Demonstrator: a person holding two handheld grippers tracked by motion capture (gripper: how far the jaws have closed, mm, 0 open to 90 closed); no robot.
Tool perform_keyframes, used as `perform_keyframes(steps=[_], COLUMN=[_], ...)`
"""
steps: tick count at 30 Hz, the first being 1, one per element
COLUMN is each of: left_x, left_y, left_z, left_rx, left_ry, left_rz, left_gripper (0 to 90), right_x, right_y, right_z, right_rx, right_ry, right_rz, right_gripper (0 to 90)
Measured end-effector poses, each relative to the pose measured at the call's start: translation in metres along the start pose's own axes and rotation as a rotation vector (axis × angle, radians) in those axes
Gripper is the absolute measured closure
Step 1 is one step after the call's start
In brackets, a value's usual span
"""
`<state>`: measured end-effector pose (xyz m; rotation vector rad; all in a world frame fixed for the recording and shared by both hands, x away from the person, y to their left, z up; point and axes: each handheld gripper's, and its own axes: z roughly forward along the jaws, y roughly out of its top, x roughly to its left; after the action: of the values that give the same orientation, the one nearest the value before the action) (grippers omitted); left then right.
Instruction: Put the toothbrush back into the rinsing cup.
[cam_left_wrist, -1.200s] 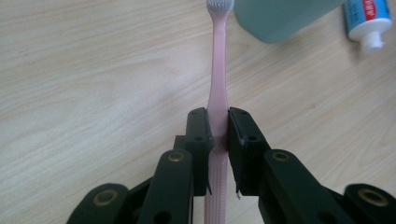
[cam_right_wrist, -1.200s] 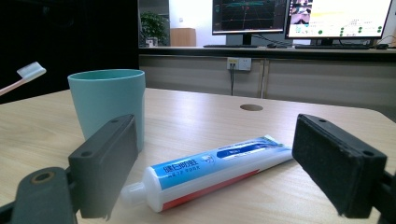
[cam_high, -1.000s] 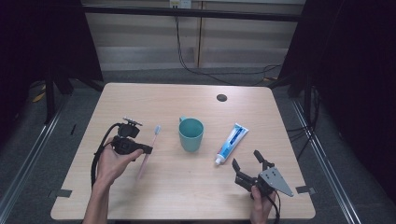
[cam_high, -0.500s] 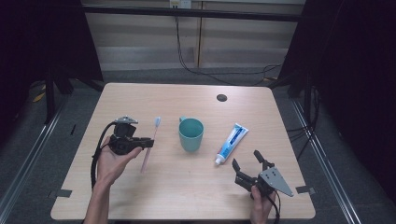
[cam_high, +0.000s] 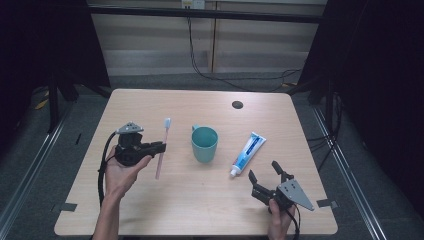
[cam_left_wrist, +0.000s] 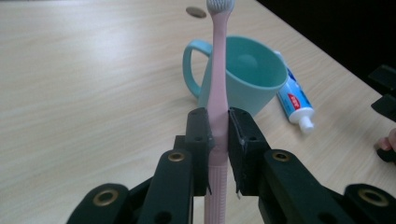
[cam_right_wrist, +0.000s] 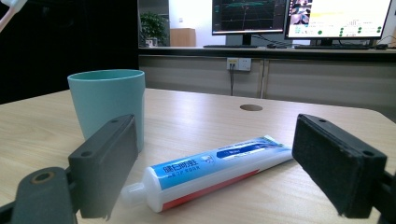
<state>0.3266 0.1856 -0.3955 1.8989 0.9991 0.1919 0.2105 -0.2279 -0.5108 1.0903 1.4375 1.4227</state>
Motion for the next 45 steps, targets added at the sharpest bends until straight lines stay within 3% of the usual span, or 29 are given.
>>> perform_keyframes(steps=[16, 21, 33, 42, 45], left_x=[-0.008, -0.011, -0.011, -0.015, -0.015], left_y=[0.003, 0.006, 0.014, 0.027, 0.03], left_z=[-0.008, -0.009, -0.002, -0.003, -0.002], left_rx=[-0.186, -0.218, -0.28, -0.316, -0.329], left_ry=[-0.033, -0.035, -0.068, -0.075, -0.083], left_rz=[0.058, 0.079, 0.069, 0.1, 0.092], left_gripper=[79.2, 79.2, 79.2, 79.2, 79.2], right_x=[0.0, 0.0, 0.0, 0.0, 0.0], right_y=[0.0, 0.0, 0.0, 0.0, 0.0], right_z=[0.0, 0.0, 0.0, 0.0, 0.0], right_rx=[0.001, 0.001, 0.001, 0.0, 0.0], right_ry=[0.001, 0.001, 0.001, 0.001, 0.002], right_rz=[0.0, -0.001, 0.0, 0.0, -0.001], right_gripper=[13.6, 13.5, 13.5, 13.5, 13.6])
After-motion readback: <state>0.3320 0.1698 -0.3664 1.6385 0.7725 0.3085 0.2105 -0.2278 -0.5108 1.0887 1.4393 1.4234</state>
